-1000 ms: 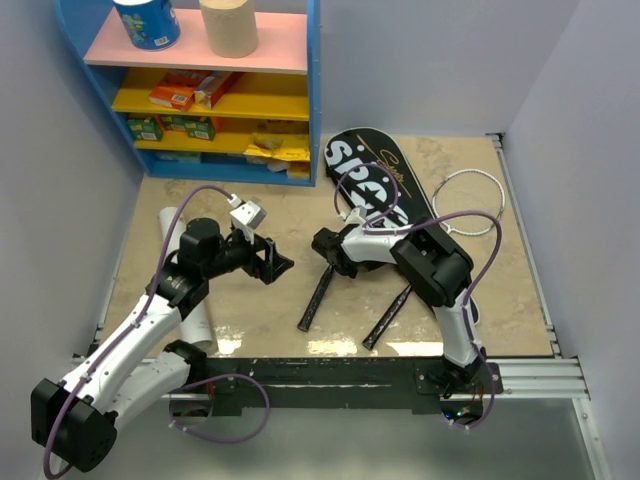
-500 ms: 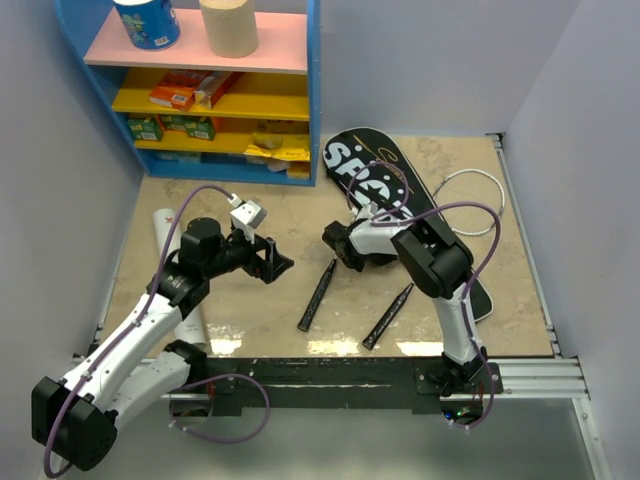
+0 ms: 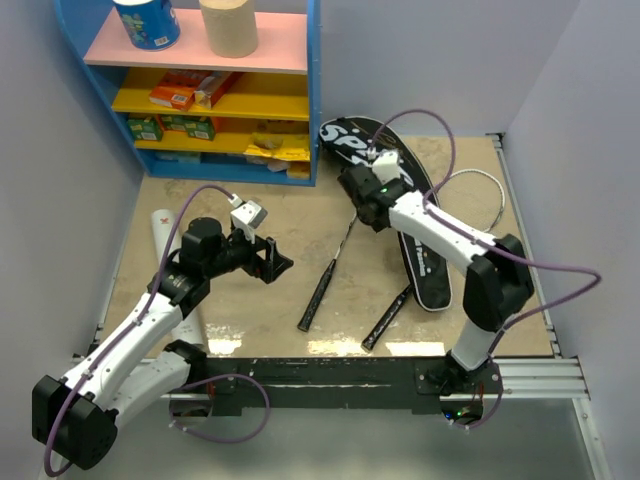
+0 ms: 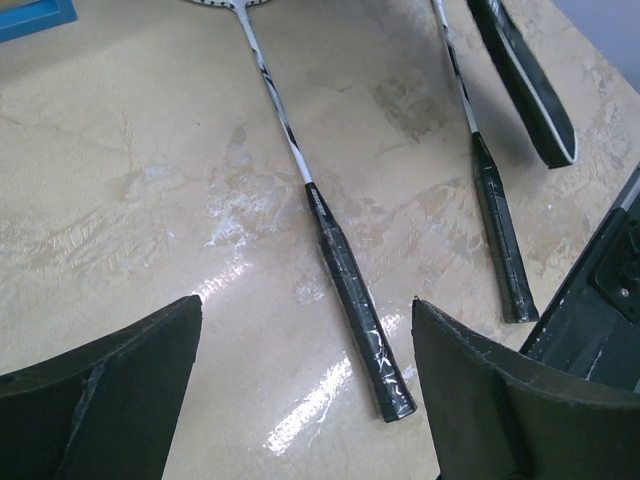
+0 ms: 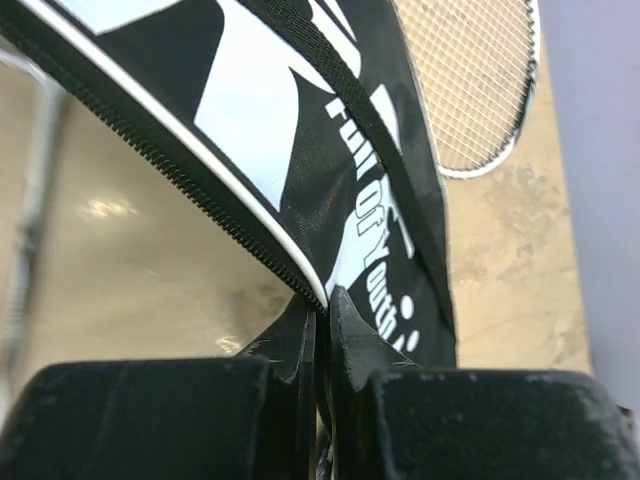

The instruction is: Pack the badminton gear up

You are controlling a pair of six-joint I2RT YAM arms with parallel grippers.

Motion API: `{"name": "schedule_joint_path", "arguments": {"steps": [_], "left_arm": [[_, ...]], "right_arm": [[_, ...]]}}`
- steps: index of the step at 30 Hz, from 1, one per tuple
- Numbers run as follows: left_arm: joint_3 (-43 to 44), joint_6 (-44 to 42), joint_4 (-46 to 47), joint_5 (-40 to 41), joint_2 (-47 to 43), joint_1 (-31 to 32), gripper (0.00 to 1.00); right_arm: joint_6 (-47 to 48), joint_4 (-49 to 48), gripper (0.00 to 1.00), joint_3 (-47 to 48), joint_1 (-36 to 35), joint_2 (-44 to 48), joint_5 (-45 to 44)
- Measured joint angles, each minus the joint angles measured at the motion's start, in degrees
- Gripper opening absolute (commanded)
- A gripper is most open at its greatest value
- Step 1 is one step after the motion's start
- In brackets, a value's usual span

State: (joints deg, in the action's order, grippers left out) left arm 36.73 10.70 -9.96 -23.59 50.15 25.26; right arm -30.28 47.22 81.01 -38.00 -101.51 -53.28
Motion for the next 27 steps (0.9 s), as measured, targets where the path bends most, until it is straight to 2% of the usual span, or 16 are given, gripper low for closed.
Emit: {"name": "schedule_joint_path", "arguments": {"steps": [5, 15, 18, 23, 27], "left_arm": [[0.0, -0.1, 0.0, 0.0, 0.0, 0.0, 0.9], [0.0, -0.4, -0.1, 0.0, -0.9, 0.0, 0.9], [0.0, -0.4, -0.1, 0.0, -1.3, 0.0, 0.9], [0.0, -0.4, -0.2, 0.0, -1.4, 0.0, 0.9], [0.0, -0.4, -0.2, 0.0, -1.6, 0.0, 0.9]], "right_arm": [[0.6, 0.6, 0.0, 6.1, 5.5, 7.0, 9.6], [-2.2, 0.3, 0.0, 6.4, 23.1, 16.0, 43.1], [-4.6, -0.9, 0.0, 6.1, 25.7, 17.7, 51.6], [-8.5, -2.9, 0.0, 5.8, 27.3, 20.9, 61.0], [-13.8, -10.1, 0.0, -0.2, 27.4, 26.1, 67.8]]}}
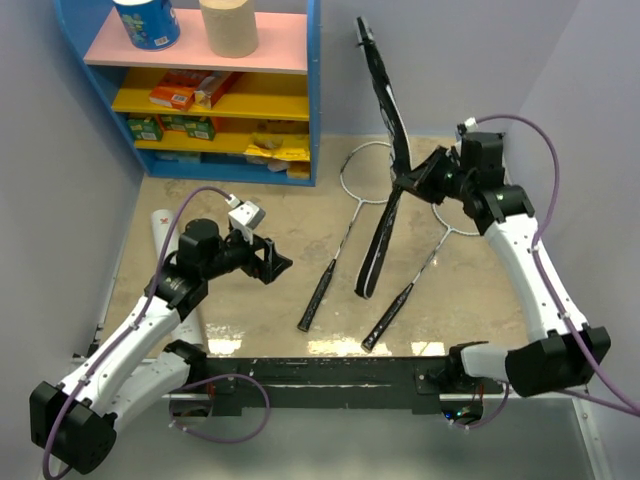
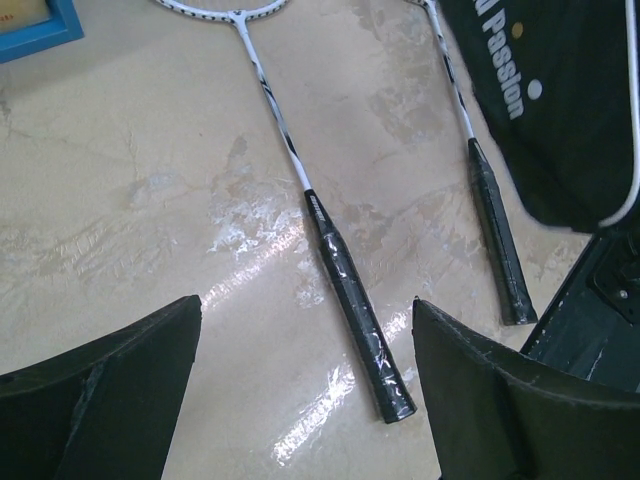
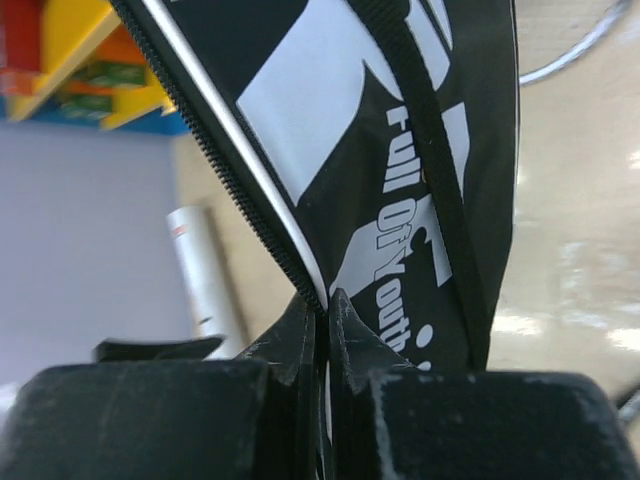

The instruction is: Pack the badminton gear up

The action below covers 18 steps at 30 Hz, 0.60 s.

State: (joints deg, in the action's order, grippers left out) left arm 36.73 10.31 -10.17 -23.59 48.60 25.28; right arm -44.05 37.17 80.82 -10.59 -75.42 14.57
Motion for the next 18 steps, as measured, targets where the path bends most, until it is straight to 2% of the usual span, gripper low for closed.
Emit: {"name": "schedule_joint_path", "arguments": {"steps": [5, 11, 18], "left_arm": [[0.0, 0.0, -0.1, 0.5, -1.0, 0.0, 0.9], [0.0, -0.1, -0.2, 1.9, -2.1, 0.0, 0.9], [0.0, -0.9, -0.3, 6.2, -3.0, 0.0, 0.89]], "right_arm": [[-10.6, -14.9, 0.0, -15.5, -0.3, 7.8, 7.9], [-22.7, -34.8, 0.0, -31.1, -6.6, 10.6, 8.9], [-28.2, -51.4, 0.0, -36.6, -17.4, 4.9, 7.4]]}}
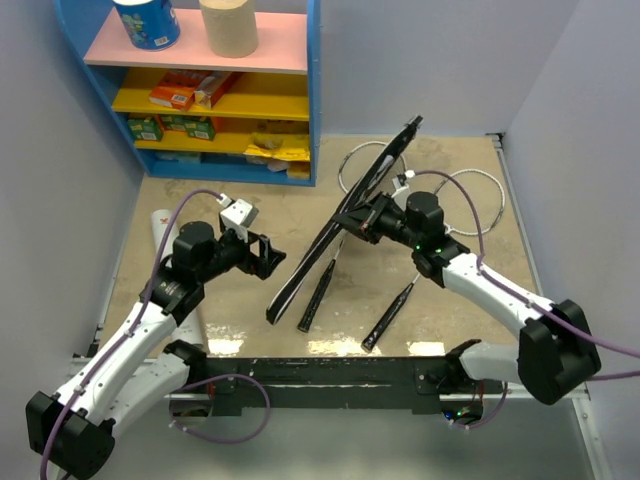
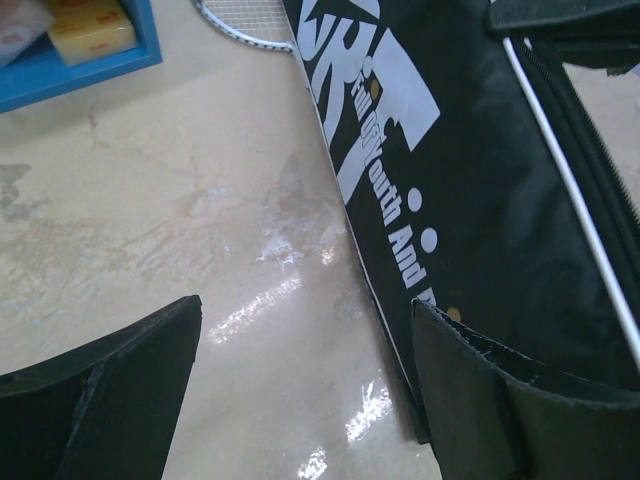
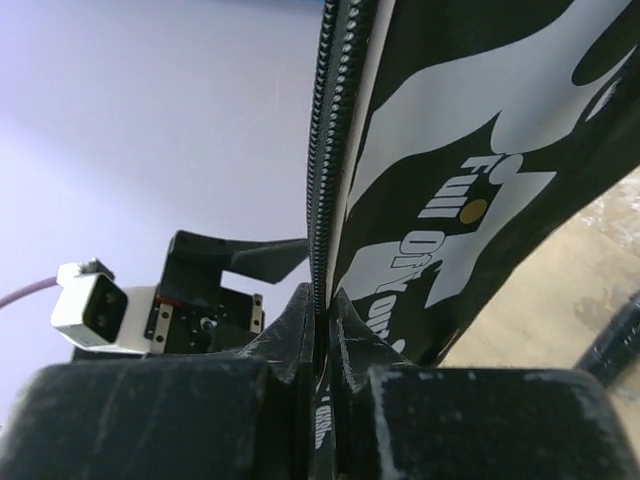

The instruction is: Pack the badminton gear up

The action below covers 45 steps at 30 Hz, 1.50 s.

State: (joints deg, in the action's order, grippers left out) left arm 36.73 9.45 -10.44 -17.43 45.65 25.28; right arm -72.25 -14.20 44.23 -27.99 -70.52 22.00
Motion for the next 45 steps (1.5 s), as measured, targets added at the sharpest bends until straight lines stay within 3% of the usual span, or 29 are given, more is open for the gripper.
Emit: {"name": "schedule_joint_path", "arguments": {"steps": [3, 13, 15, 16, 19, 23, 28, 31, 36, 45], "left_arm": [[0.0, -0.2, -0.4, 2.1, 0.2, 0.0, 0.89], [0.6, -0.7, -1.4, 6.3, 1.2, 0.0, 0.88], [0.8, -0.7, -1.5, 6.4, 1.7, 0.0, 0.87], [0.9, -0.7, -1.6, 6.4, 2.0, 0.0, 0.87], [1.6, -0.6, -1.7, 6.1, 3.6, 0.0, 0.86], [2.5, -0.6, -1.7, 5.6, 6.9, 0.2, 0.85], [3.7, -0.5, -3.0, 5.9, 9.1, 2.7, 0.84], [5.8, 0.0, -3.5, 7.7, 11.6, 7.6, 0.84], [9.4, 2.2, -3.0, 13.9, 18.6, 21.4, 0.84], [15.6, 6.3, -4.5, 34.5, 36.1, 42.0, 0.85]], "right_arm": [[-0.2, -5.0, 0.0, -1.7, -1.6, -3.3, -0.1], [6.9, -3.2, 0.01, 0.2, -3.1, -4.8, -0.1], [7.9, -2.6, 0.16, -0.1, -3.1, -4.3, -0.5], [8.3, -2.6, 0.32, -0.7, -3.1, -4.1, -0.7], [9.5, -2.8, 0.52, -4.2, -3.1, -4.1, -1.7], [12.2, 2.2, 0.64, -8.5, -3.1, -4.0, -3.9], [17.4, 12.7, 0.67, -7.9, -3.1, -0.7, -8.3], [20.8, 20.4, 0.67, -5.0, -3.1, 3.6, -12.3], [25.4, 30.4, 0.67, 1.0, -3.1, 7.6, -20.0], [28.5, 40.7, 0.67, -2.0, -3.1, 14.5, -25.9]]}}
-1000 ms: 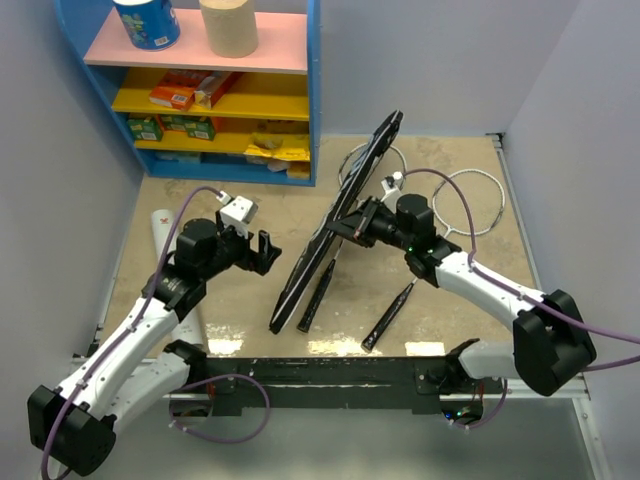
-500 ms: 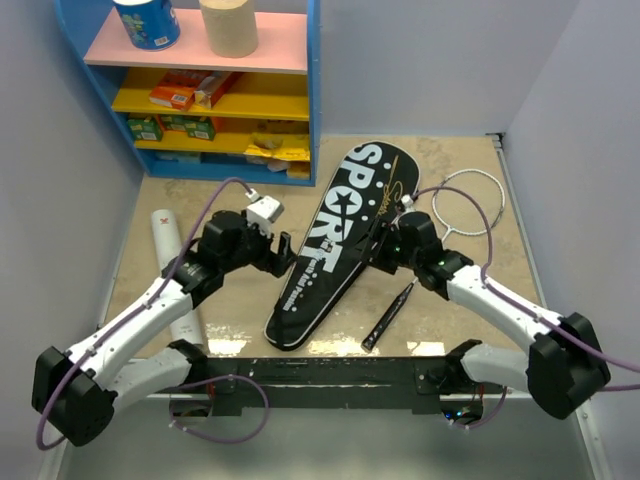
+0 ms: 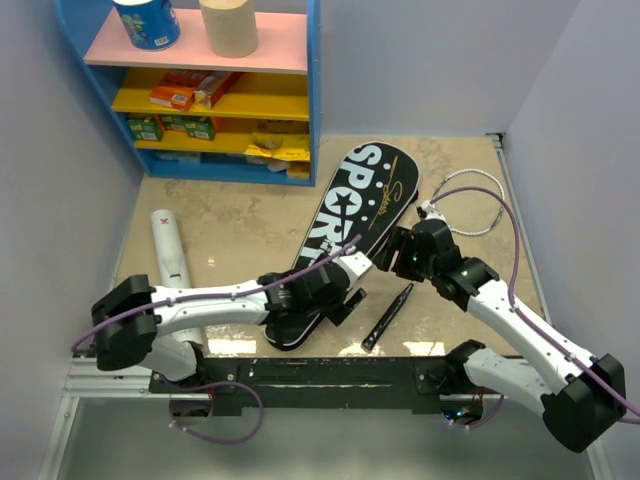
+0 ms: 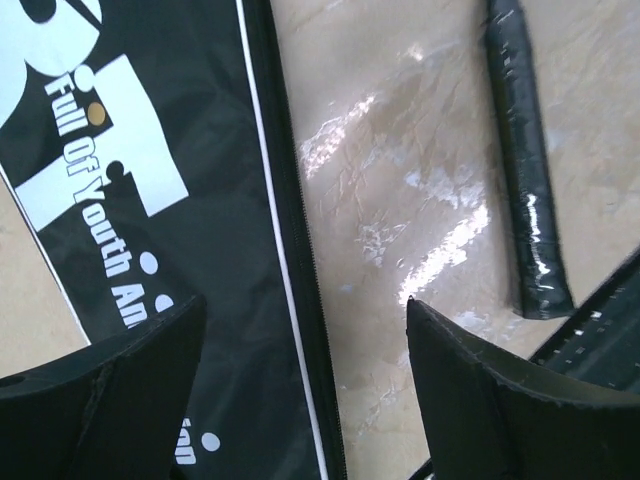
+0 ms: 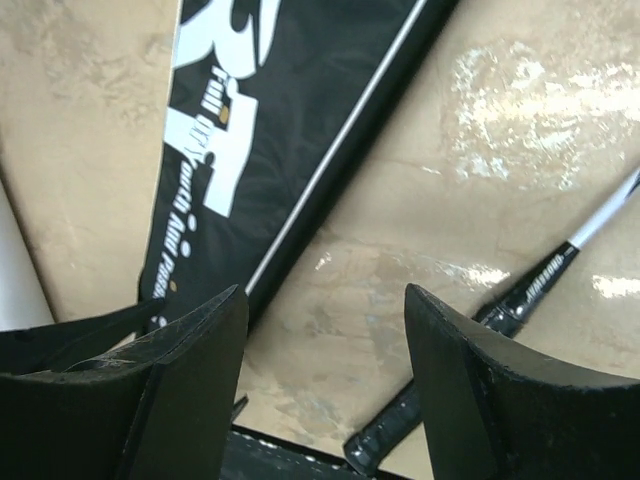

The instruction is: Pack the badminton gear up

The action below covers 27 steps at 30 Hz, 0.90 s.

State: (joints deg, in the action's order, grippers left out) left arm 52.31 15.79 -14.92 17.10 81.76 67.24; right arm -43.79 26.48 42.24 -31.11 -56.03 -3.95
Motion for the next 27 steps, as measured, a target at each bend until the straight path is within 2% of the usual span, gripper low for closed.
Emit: {"name": "schedule_joint_path", "arguments": {"steps": [4, 10, 11, 16, 19, 20, 24, 27], "left_arm": [[1.2, 1.1, -0.8, 7.4, 5.2, 3.0, 0.85], [3.3, 1.6, -1.1, 15.4, 11.4, 4.0, 0.84], [3.4, 1.6, -1.1, 16.4, 12.0, 4.1, 0.77], [4.7, 1.3, -1.0, 19.5, 14.5, 4.1, 0.63], [5.1, 1.0, -0.8, 20.1, 15.4, 4.1, 0.49], [5.1, 1.0, -0.7, 20.2, 15.6, 4.1, 0.47], [5.1, 0.7, -0.5, 20.2, 16.0, 4.2, 0.47], [5.1, 0.7, -0.5, 20.2, 16.0, 4.2, 0.52]], "right_arm": [[0.6, 1.4, 0.66, -1.8, 0.0, 1.6, 0.0], [1.0, 2.4, 0.66, -3.5, 0.0, 4.3, 0.2], [1.0, 2.4, 0.66, -3.7, 0.0, 4.8, 0.3], [1.0, 2.4, 0.66, -5.3, 0.0, 6.0, 0.5], [1.0, 2.5, 0.65, -6.1, 0.0, 5.9, 0.5], [1.0, 2.6, 0.65, -6.2, 0.0, 5.9, 0.5], [1.0, 2.6, 0.65, -6.3, 0.0, 6.0, 0.5], [1.0, 2.6, 0.65, -6.3, 0.0, 5.9, 0.7]]}}
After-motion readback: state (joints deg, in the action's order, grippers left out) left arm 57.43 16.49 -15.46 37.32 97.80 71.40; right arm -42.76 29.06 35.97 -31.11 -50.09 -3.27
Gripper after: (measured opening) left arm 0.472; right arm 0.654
